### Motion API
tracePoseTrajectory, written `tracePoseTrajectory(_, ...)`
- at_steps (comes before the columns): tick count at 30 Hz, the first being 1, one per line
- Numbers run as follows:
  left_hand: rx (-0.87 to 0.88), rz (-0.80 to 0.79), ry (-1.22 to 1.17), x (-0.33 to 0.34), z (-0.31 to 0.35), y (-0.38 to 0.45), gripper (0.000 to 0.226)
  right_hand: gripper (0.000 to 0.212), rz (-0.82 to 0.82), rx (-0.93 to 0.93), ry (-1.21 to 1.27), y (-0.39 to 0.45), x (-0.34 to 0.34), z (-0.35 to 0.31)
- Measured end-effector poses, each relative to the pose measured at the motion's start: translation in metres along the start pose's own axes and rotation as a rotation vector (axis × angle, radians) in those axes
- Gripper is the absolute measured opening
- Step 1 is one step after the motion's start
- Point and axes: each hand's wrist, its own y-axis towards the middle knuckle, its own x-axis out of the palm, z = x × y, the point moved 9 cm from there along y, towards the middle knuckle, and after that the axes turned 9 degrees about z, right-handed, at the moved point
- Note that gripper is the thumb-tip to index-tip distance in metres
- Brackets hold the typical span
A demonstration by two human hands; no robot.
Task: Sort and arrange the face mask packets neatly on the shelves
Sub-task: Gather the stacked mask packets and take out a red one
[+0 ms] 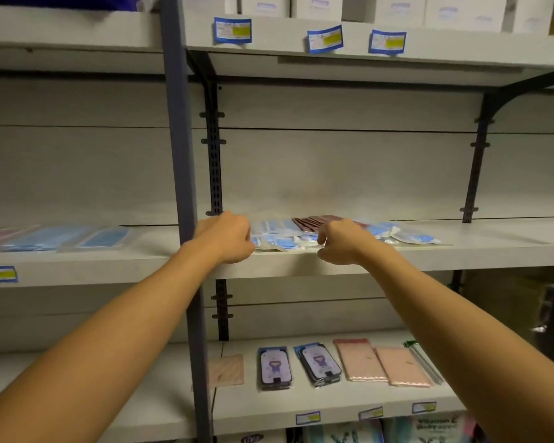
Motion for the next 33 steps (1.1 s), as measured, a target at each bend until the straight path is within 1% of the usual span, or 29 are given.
tracePoseTrajectory(6, -0.023, 0.012, -0.041, 0.026, 0.015, 0.042, 0.019, 0.034, 0.053, -0.004, -0.003, 0.032, 0.005, 0.031)
tracePoseTrajectory(10, -0.037, 0.008, -0.054, 0.044, 0.021, 0.074, 0.021, 0.023, 0.109, 0.01, -0.008, 0.061, 0.002, 0.051)
tracePoseTrajectory(15, -0.059, 0.001, -0.051, 0.066, 0.024, 0.113, 0.02, 0.026, 0.144, 0.029, -0.003, 0.098, 0.008, 0.071)
tracePoseTrajectory(18, -0.07, -0.006, -0.055, 0.076, 0.029, 0.133, 0.019, 0.024, 0.145, 0.03, -0.003, 0.116, 0.019, 0.083)
tracePoseTrajectory(20, -0.083, -0.001, -0.085, 0.084, 0.033, 0.145, 0.018, 0.023, 0.145, 0.039, 0.01, 0.128, 0.025, 0.093)
tracePoseTrajectory(23, -0.158, 0.007, -0.217, 0.1, 0.033, 0.165, 0.019, 0.023, 0.145, 0.055, 0.039, 0.148, 0.031, 0.112)
tracePoseTrajectory(26, -0.219, -0.012, -0.255, 0.115, 0.026, 0.186, 0.02, 0.025, 0.131, 0.058, 0.048, 0.17, 0.037, 0.127)
tracePoseTrajectory(31, -0.29, -0.024, -0.242, 0.134, 0.017, 0.215, 0.035, 0.029, 0.115, 0.068, 0.046, 0.208, 0.052, 0.144)
tracePoseTrajectory(33, -0.298, -0.034, -0.203, 0.145, 0.017, 0.219, 0.04, 0.026, 0.091, 0.079, 0.062, 0.219, 0.059, 0.149)
